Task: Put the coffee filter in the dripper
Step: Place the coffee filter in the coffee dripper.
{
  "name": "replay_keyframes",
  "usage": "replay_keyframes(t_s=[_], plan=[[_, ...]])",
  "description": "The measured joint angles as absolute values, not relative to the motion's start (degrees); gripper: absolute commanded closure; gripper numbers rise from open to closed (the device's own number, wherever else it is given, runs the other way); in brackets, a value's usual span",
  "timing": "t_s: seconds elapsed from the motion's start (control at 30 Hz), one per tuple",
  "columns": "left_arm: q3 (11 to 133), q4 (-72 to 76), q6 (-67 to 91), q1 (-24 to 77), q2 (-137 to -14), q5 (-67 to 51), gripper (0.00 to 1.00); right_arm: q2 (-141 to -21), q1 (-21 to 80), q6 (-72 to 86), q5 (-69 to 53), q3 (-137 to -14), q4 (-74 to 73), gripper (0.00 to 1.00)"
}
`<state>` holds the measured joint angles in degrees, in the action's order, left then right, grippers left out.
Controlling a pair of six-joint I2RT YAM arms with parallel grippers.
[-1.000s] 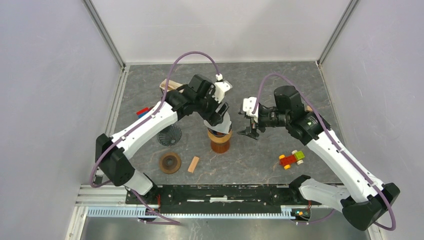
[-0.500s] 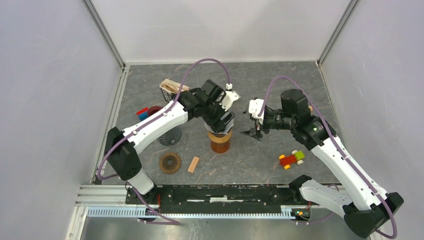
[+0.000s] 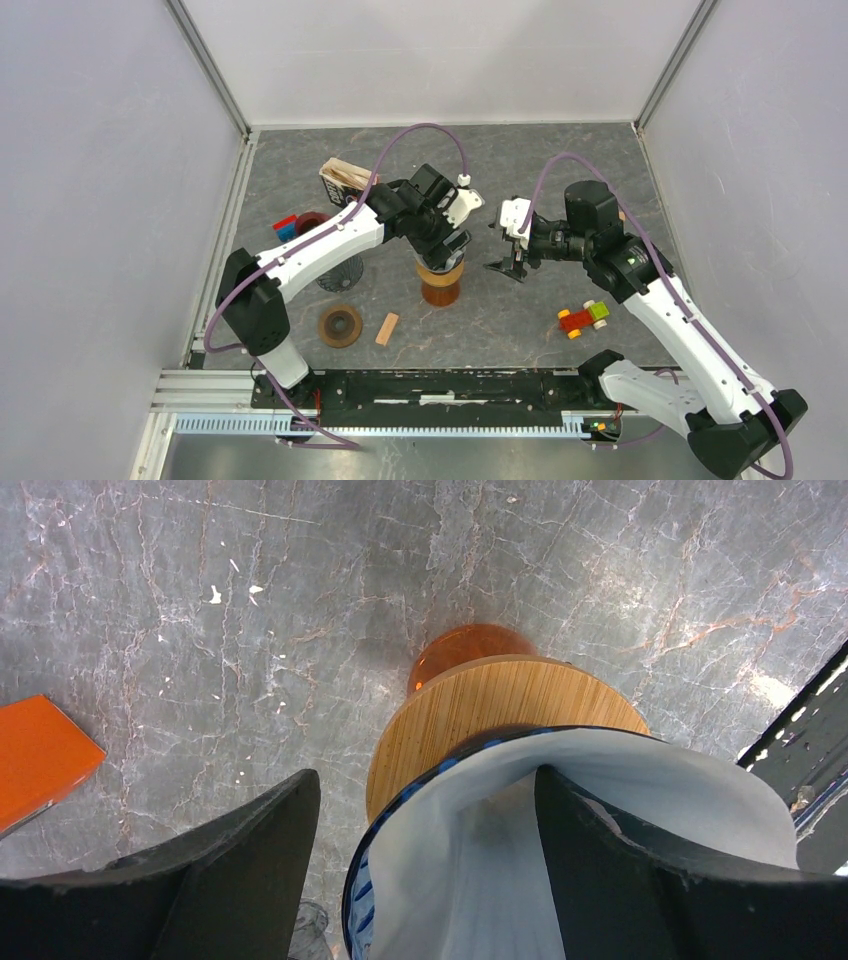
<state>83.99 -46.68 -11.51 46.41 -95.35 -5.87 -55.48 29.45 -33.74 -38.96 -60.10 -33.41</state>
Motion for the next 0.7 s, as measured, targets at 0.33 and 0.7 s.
replay_keyframes(t_s=[0.33, 0.7], plan=[[83.99, -46.63, -12.10, 46.44, -95.31, -5.87, 0.11, -55.59, 29.23, -33.65, -39.00, -59.53, -33.21, 0.21], [84.16, -46.76, -13.37, 46.48, -92.05, -6.02, 0.06, -55.61, 29.23, -33.65, -39.20, -59.53, -33.21, 0.21]])
